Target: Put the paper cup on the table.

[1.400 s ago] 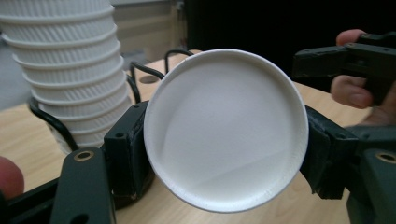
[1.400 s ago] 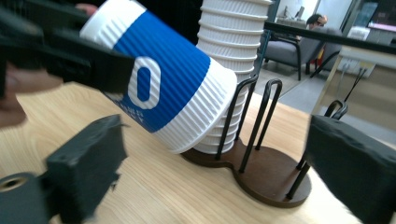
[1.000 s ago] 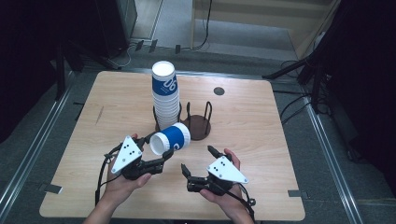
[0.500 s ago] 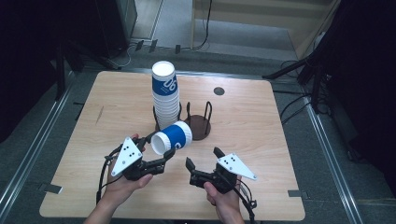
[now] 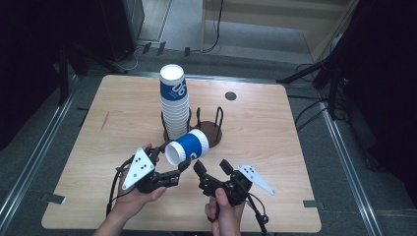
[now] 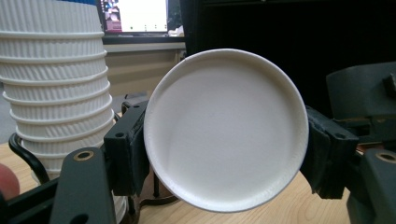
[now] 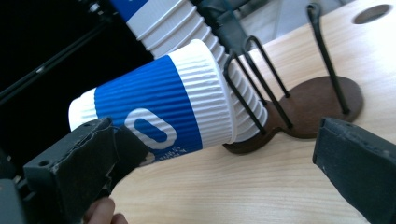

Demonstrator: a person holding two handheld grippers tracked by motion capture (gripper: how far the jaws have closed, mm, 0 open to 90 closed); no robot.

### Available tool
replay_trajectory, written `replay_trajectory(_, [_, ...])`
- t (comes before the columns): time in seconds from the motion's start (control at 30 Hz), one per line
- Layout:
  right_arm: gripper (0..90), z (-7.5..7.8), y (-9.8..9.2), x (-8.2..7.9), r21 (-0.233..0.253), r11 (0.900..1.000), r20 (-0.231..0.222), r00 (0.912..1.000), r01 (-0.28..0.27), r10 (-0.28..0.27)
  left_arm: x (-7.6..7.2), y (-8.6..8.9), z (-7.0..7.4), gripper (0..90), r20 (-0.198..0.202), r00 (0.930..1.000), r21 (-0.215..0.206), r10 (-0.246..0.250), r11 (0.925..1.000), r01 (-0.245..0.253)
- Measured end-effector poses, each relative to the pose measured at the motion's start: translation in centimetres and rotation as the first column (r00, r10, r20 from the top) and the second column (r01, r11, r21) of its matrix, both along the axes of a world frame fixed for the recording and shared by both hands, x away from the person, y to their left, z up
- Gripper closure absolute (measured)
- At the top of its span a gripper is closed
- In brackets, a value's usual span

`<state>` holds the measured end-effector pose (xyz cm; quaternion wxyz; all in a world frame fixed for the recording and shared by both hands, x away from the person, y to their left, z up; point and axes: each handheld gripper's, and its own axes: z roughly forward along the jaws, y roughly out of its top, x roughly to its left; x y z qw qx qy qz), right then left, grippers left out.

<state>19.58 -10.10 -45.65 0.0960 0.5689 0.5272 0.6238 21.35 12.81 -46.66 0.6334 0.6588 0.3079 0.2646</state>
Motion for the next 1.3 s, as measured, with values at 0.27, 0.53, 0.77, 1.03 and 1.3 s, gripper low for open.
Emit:
replay_trajectory(0.27, [0.0,0.3,0.5,0.1,0.148,0.988,-0.079,0.9963,0.043,-0.032,0.0,-0.2,-0.3,28.9,0.019,0.9998,-0.014,0.008,0.9999,-0.007])
replay_trajectory(0.53, [0.1,0.2,0.8,0.7,0.307,0.947,-0.193,0.9806,0.094,-0.035,-0.1,-0.5,-0.5,29.0,0.04,0.9992,-0.002,0.008,1.0,-0.008])
replay_trajectory(0.77, [0.2,-0.4,1.0,1.4,0.445,0.888,-0.289,0.9571,0.114,0.022,-0.2,-0.6,-0.5,29.0,0.045,0.999,-0.004,-0.002,1.0,0.002])
replay_trajectory(1.03, [0.7,-0.4,0.8,2.0,0.574,0.806,-0.346,0.9349,0.145,0.078,-0.3,-0.8,-0.5,29.1,0.05,0.9987,-0.008,-0.001,1.0,0.001])
replay_trajectory(1.3, [1.0,-0.8,0.9,2.7,0.644,0.747,-0.383,0.9146,0.165,0.129,-0.4,-1.0,-0.5,29.1,0.058,0.9982,0.0,-0.015,0.9999,0.015])
